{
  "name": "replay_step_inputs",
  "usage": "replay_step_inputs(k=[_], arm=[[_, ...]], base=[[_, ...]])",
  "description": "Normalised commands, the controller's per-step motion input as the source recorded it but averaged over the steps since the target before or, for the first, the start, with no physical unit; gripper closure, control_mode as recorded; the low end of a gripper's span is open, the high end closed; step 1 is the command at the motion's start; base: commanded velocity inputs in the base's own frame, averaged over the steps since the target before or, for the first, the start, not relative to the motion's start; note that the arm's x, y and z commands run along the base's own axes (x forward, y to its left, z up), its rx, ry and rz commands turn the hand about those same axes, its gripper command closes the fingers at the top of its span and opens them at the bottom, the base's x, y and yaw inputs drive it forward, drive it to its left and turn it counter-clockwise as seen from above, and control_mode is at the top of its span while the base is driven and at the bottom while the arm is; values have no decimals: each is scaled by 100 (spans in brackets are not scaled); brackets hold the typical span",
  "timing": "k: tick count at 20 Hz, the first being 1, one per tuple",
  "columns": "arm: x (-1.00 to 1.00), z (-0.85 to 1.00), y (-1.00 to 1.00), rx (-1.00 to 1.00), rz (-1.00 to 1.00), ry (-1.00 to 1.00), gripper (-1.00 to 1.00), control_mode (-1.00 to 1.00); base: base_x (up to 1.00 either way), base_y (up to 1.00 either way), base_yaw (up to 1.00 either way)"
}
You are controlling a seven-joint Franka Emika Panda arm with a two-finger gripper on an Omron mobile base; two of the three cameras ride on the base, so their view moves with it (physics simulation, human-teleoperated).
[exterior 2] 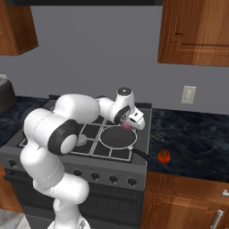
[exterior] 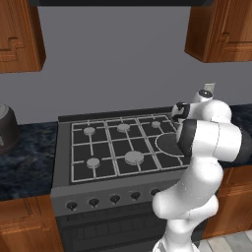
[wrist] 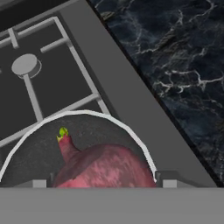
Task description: Place the pan on the front right burner on the stove. Then place the tomato and the onion in the pan and turn on the front right burner.
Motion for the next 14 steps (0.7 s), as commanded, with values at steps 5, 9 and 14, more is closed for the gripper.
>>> replay_step_inputs(k=[5, 9, 14], arm=[[0, 0, 42, 0, 0, 1, 100, -100], [0, -3, 36, 0, 0, 4, 100, -100], [0, -15, 30, 0, 0, 3, 100, -100]], base=[[0, 0, 0], [0, 0, 0], [0, 0, 0]])
